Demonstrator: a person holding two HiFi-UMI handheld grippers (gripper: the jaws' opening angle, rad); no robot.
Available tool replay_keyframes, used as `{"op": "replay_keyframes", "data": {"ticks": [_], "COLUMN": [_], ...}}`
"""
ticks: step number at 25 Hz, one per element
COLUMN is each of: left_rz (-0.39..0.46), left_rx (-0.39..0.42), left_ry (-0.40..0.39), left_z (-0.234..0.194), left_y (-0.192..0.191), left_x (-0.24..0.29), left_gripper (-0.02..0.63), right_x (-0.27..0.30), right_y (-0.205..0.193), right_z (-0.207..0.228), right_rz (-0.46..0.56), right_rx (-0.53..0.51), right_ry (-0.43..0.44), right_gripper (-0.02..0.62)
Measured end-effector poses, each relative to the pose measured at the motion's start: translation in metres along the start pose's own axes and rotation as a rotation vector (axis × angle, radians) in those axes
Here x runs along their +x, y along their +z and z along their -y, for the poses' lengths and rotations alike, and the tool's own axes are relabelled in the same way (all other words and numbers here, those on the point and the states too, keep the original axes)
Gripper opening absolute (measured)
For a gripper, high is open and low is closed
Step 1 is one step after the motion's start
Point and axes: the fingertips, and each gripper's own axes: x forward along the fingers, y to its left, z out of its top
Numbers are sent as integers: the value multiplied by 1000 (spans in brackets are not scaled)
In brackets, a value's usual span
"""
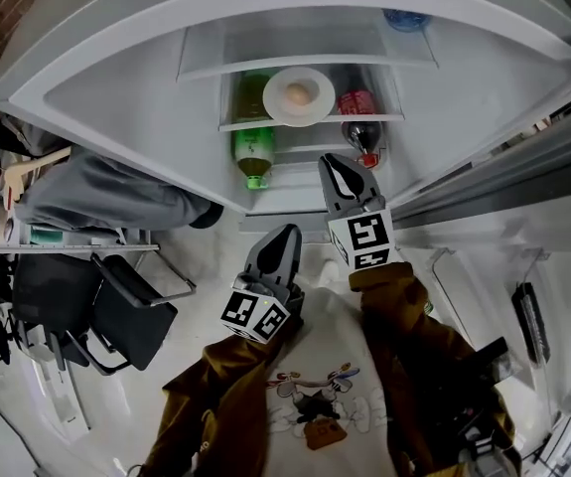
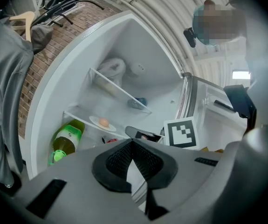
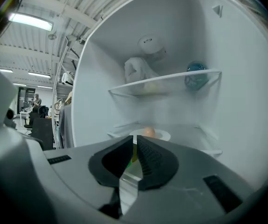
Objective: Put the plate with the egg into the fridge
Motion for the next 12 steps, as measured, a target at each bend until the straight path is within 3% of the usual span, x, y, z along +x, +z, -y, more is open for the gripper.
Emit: {"op": "replay_keyframes", "data": {"ticks": [7, 12], "left_rz": [-2, 1], "left_rx": [4, 15], "left_ry": [16, 16], "left_z": [-8, -12], "left_y": [2, 4], "left_x": [-4, -6], "left_gripper": [8, 8], "right_x": [38, 35], "right_y": [0, 3], "right_z": [10, 11], "right_rz": [-17, -13], "right_rx": [8, -4], "right_ry": [-27, -44], "right_gripper": [37, 36]}}
